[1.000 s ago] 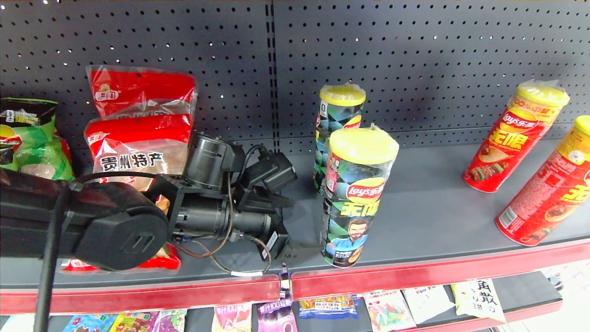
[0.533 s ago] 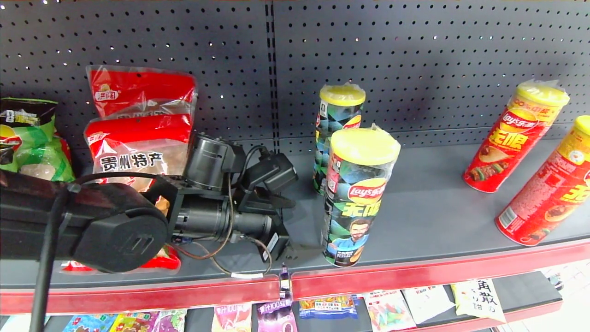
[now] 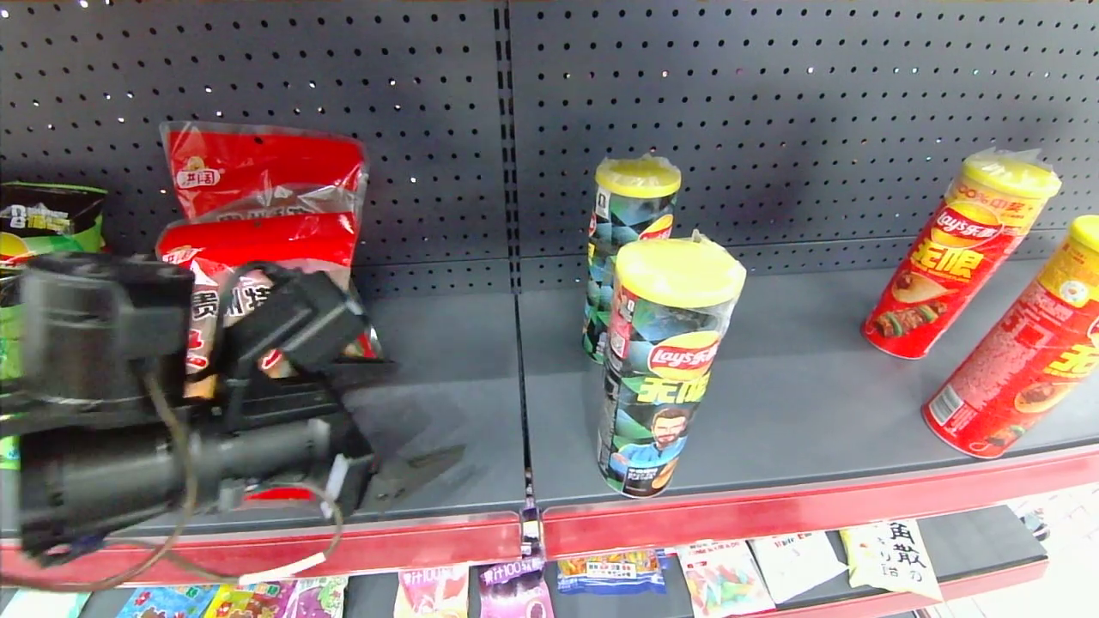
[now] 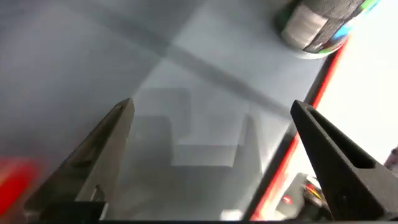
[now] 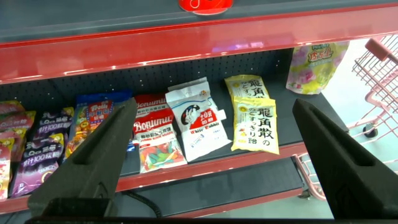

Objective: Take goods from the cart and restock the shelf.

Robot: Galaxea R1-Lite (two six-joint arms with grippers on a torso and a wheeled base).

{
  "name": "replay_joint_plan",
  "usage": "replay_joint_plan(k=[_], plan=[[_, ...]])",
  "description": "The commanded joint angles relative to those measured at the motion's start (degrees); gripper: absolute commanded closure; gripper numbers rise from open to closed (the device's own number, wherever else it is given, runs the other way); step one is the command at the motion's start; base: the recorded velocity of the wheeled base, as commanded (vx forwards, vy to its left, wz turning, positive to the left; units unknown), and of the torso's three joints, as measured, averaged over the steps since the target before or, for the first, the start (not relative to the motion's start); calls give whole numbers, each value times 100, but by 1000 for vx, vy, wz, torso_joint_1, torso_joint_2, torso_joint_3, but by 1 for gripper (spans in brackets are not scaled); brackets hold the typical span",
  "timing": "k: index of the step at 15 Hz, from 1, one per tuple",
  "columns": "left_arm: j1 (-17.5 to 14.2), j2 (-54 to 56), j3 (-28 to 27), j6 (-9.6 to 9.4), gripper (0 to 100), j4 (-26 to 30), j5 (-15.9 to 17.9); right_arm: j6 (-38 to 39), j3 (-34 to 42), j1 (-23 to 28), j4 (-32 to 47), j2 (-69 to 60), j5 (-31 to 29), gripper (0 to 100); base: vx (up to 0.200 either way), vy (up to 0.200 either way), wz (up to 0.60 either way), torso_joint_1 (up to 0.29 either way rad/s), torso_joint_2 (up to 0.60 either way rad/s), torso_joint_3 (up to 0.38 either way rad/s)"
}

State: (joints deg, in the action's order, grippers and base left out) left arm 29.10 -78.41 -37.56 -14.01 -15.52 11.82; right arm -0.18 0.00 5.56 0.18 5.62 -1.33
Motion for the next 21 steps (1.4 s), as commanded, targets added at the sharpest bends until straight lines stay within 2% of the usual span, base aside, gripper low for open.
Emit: replay_joint_plan(k=[1,2,4,5,6,7,8,9,11,12,13,14,16,17,18,19,20,21], plan=[[-1407,3200,1436,689,0,708,-761,1,0,7,-1,9,1,0,0,0,0,0,0,0],[-1961,4009,1603,794,0,1464,-717,-8,0,-2,-1,9,1,0,0,0,0,0,0,0],[-2532,5529,1910,996,0,2615,-567,1,0,-2,-1,9,1,0,0,0,0,0,0,0],[-2971,6057,2016,1067,0,2914,-515,1,0,-2,-1,9,1,0,0,0,0,0,0,0],[-3147,6206,2060,1093,0,3002,-506,1,0,7,-1,9,1,0,0,0,0,0,0,0],[-3499,6716,2323,1216,0,3178,-391,1,0,-2,-1,9,1,0,0,0,0,0,0,0],[-3499,7006,2473,1295,0,3160,-268,1,0,7,-1,9,1,0,0,0,0,0,0,0],[-3464,7366,2859,1348,0,2941,-22,1,0,7,-1,9,1,0,0,0,0,0,0,0],[-3464,7349,3299,1366,0,2097,4,1,0,-2,-1,9,1,0,0,0,0,0,0,0],[-3464,7340,3677,1383,0,1438,57,1,0,7,-1,9,1,0,0,0,0,0,0,0],[-3464,7340,3747,1480,0,1174,48,-8,0,-2,-1,9,1,0,0,0,0,0,0,0],[-3464,7349,3738,1427,0,1253,57,1,0,-2,-1,9,1,0,0,0,0,0,0,0],[-3464,7349,3747,1014,0,1297,-93,1,0,7,-1,9,1,0,0,0,0,0,0,0],[-3464,7340,3747,1023,0,1306,-857,1,0,7,-1,9,1,0,0,0,0,0,0,0],[-3464,7340,3756,1242,0,1429,-1455,1,0,-2,-1,9,1,0,0,0,0,0,0,0],[-3464,7340,3756,1313,0,1543,-1270,-17,0,-2,-1,9,10,0,0,0,0,0,0,0],[-3402,7340,3738,1295,0,1569,-822,-26,0,-29,-9,18,54,0,0,0,0,0,0,0],[-2848,7410,3738,1313,0,1587,-805,9,0,-20,-9,9,45,0,0,0,0,0,0,0]])
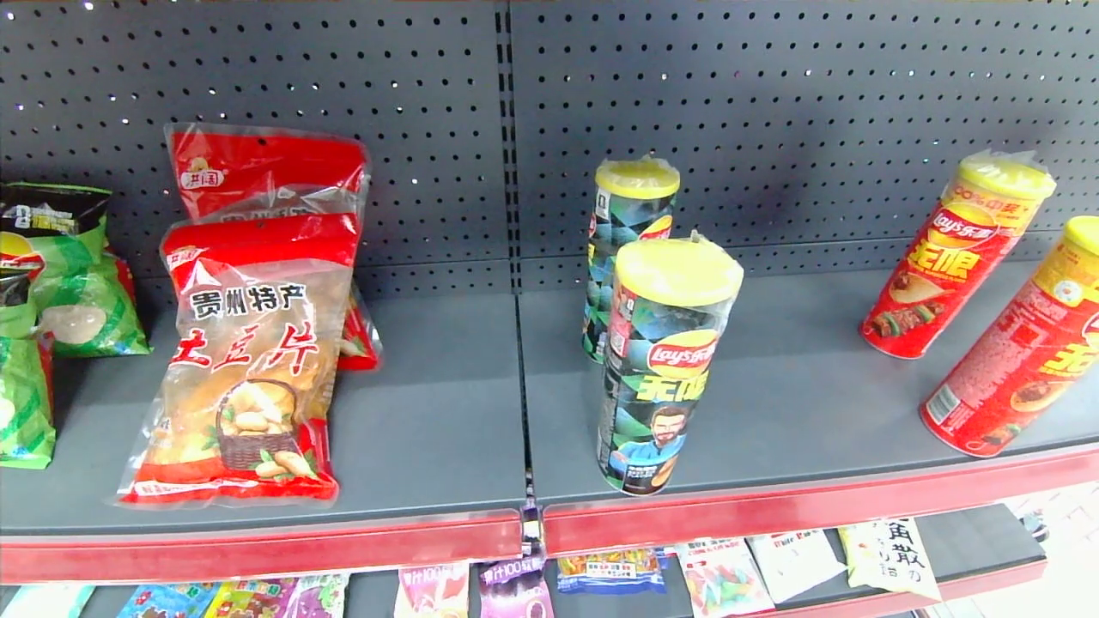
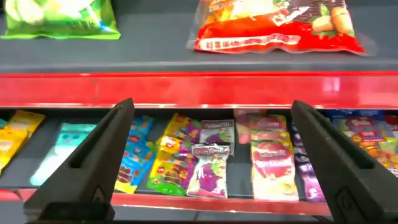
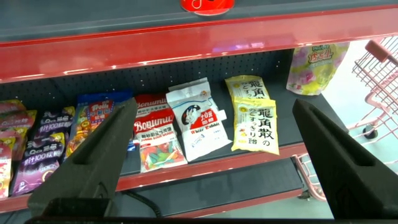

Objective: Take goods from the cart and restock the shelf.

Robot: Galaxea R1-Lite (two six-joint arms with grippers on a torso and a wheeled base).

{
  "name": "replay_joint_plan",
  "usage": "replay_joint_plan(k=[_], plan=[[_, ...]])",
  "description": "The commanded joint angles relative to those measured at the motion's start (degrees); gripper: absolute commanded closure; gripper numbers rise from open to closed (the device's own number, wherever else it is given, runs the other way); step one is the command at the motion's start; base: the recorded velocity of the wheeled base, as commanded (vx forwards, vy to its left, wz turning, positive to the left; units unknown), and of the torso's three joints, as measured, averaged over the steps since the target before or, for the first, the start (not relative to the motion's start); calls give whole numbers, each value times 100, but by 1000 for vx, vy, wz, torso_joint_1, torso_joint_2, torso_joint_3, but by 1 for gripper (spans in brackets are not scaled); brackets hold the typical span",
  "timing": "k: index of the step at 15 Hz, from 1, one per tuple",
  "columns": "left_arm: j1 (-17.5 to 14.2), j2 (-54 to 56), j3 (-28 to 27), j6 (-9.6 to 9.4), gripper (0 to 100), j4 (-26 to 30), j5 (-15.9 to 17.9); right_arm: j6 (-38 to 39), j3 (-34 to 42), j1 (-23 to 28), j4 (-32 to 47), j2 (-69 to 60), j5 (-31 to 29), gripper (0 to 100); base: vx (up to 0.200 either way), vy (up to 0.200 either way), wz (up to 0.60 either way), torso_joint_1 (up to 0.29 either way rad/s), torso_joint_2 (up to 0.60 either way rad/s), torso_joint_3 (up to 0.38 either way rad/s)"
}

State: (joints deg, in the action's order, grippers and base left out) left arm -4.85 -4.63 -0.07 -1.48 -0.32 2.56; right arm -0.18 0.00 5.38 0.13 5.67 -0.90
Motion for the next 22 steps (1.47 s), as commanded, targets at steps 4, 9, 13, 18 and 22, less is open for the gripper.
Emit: replay_joint_plan(k=[4,9,13,18,22], plan=[[547,411,-1,104,0,58,96,9,0,-1,-5,4,11,0,0,0,0,0,0,0],[503,463,-1,77,0,58,43,1,0,-10,-5,13,90,0,0,0,0,0,0,0],[503,463,-1,77,0,49,-115,1,0,-1,-5,4,90,0,-150,0,0,2,3,1],[503,463,-1,77,0,49,-107,1,0,-1,-5,4,90,0,-120,0,0,0,0,3],[503,463,-1,77,0,49,-115,-17,0,-1,-5,4,90,0,0,-150,0,2,-3,2]])
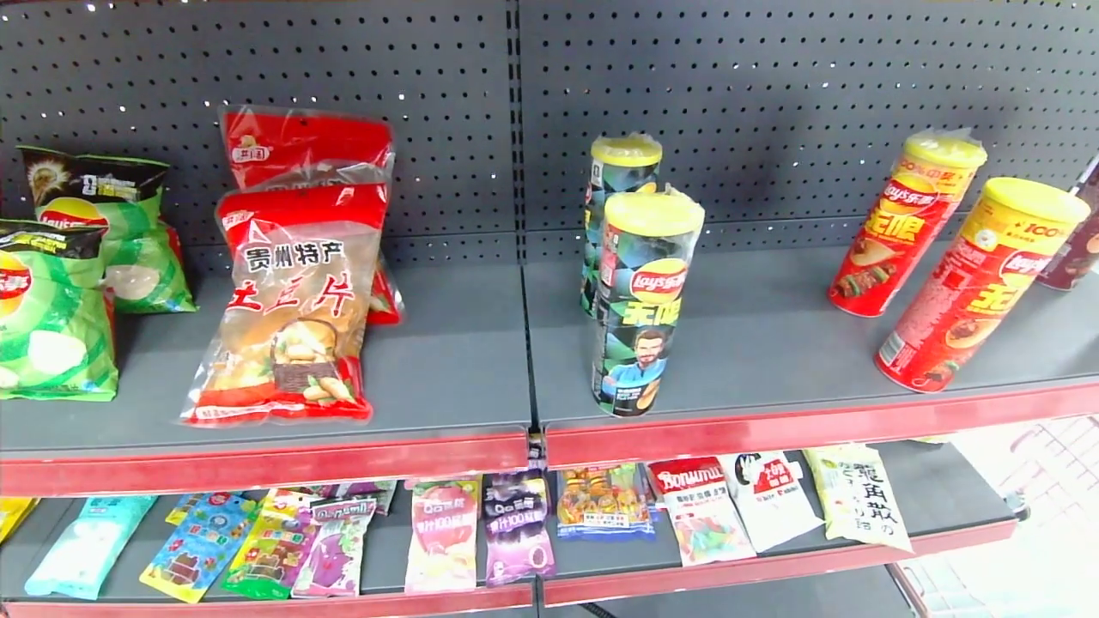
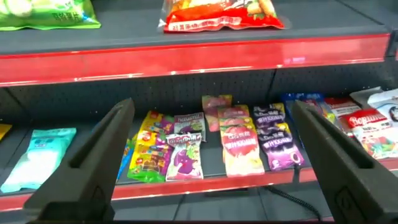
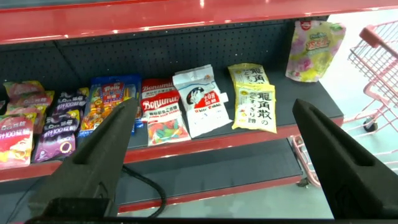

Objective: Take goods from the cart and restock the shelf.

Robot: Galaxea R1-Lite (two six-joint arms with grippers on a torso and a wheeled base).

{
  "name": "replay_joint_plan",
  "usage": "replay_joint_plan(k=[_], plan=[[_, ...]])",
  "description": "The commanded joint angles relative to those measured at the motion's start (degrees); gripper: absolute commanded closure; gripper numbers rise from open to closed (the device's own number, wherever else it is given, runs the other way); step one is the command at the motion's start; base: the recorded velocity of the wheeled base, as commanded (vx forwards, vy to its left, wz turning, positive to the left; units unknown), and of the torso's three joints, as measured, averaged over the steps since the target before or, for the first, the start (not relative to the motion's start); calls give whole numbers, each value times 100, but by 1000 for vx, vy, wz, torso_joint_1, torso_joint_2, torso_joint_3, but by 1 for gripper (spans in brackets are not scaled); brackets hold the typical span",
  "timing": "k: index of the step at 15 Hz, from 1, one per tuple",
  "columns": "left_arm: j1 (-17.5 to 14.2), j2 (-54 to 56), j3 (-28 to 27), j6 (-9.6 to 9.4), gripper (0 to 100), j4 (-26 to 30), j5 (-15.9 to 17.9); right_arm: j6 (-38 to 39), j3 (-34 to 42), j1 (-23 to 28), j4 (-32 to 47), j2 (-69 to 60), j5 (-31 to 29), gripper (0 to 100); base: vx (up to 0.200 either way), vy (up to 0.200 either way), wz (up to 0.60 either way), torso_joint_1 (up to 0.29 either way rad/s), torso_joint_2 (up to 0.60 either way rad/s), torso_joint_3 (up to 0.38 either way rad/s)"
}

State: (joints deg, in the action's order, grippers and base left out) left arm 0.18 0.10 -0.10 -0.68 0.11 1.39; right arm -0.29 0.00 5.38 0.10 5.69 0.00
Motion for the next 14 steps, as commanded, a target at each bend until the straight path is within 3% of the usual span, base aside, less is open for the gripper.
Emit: replay_joint_plan(k=[1,14], plan=[[-1,-10,1,7,0,7,2,-6,0,-1,-1,2,-9,0,0,-200,0,2,-2,7],[-1,-10,1,24,0,7,-7,-6,0,-1,-1,2,-44,0,0,-200,0,6,3,1]])
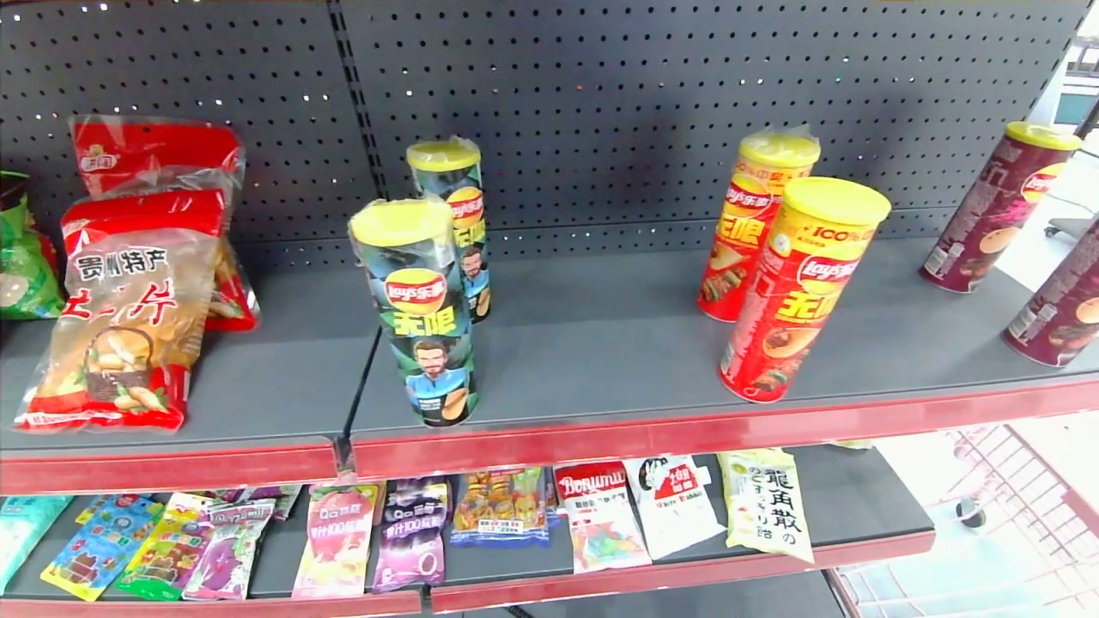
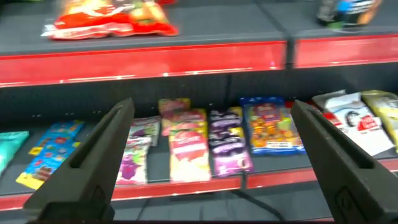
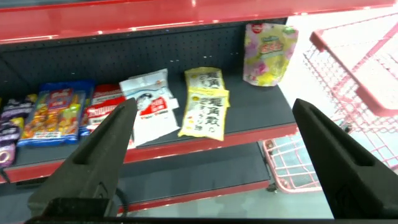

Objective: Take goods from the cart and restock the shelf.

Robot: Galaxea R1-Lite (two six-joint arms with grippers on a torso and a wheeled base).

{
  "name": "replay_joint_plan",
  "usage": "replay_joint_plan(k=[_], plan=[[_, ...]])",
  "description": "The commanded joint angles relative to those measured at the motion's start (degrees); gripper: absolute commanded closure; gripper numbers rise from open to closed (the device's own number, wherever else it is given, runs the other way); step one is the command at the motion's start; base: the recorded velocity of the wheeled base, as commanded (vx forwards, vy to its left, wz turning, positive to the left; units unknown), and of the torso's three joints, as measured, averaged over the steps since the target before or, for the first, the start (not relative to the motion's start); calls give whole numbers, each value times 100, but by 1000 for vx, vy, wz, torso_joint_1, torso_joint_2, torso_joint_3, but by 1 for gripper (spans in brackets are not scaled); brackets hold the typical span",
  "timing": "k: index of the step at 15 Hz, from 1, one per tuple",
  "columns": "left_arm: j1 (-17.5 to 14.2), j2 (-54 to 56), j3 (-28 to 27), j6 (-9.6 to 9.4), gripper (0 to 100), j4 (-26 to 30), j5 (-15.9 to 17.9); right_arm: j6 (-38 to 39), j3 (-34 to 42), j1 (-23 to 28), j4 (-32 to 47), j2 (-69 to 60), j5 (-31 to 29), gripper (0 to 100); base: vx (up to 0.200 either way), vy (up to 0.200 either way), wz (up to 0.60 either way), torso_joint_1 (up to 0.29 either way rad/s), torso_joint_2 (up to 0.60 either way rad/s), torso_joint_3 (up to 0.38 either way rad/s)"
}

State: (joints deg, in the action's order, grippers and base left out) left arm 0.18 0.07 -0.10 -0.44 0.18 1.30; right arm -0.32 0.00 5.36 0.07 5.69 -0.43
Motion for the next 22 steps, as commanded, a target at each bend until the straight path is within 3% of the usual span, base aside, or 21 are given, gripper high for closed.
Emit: replay_joint_plan(k=[1,15,22], plan=[[-1,-7,1,9,0,-1,1,-3,0,0,1,2,-1,0,0,-200,0,2,2,2],[-1,-7,1,0,0,-1,1,-3,0,0,1,2,-1,0,0,-200,0,3,2,2],[-1,-7,1,9,0,-1,1,5,0,0,1,2,-1,0,0,0,0,0,0,0]])
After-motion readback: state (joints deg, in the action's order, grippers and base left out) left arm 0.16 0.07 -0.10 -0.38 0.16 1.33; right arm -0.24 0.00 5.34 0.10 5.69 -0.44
